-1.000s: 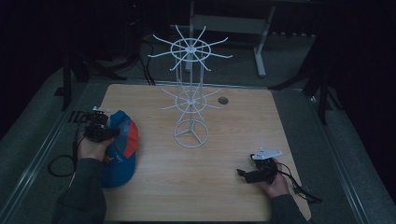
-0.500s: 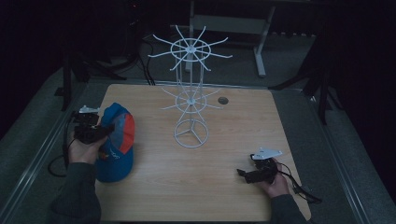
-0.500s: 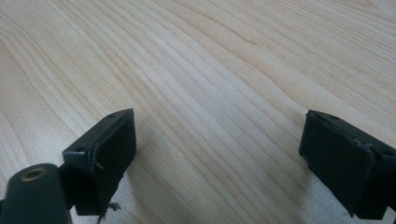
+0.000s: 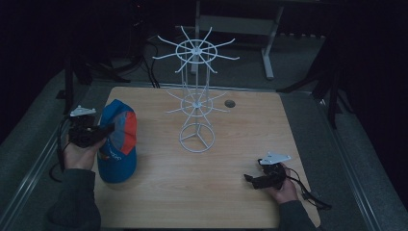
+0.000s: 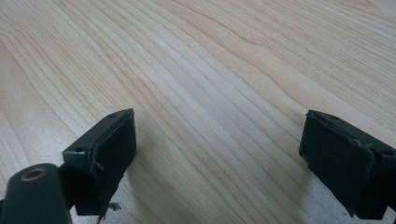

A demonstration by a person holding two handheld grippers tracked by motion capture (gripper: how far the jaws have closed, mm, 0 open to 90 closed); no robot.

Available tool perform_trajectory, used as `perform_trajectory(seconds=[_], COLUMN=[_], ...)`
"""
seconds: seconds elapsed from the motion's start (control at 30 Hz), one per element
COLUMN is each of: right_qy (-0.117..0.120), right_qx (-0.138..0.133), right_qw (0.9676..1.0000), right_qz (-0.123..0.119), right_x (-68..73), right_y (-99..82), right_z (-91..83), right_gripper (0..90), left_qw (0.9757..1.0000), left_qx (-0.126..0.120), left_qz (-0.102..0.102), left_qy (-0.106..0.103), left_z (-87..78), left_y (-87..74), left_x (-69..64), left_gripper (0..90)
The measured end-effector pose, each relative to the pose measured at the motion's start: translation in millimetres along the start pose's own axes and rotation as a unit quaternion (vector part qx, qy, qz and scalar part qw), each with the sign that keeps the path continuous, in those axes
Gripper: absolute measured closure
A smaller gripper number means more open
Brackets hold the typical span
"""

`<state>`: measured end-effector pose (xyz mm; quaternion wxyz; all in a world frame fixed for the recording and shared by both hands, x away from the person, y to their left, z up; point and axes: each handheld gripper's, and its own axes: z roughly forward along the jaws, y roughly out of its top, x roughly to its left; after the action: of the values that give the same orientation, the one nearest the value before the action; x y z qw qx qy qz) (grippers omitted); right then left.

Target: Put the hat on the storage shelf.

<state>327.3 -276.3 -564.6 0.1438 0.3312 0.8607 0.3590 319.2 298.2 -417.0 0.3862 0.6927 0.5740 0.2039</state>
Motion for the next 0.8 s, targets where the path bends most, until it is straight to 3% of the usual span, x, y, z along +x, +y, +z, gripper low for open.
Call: perform_trajectory(seconds=[0.4,0.8], right_qy=[0.000,0.000], right_qx=[0.000,0.000], right_qw=[1.0000,1.0000], right_qz=[0.000,0.000], right_x=[0.0,0.0], right_y=[0.0,0.0], right_z=[0.0,0.0], right_gripper=[10.7,10.7], left_qw=[0.9995,0.9985], left_qx=[-0.022,-0.044], left_qz=[0.010,0.021], left_qy=[-0.019,-0.023], left_z=[-17.0,-33.8], left_y=[6.3,15.1], left_x=[-2.2,-5.6], left_gripper=[88.0,88.0])
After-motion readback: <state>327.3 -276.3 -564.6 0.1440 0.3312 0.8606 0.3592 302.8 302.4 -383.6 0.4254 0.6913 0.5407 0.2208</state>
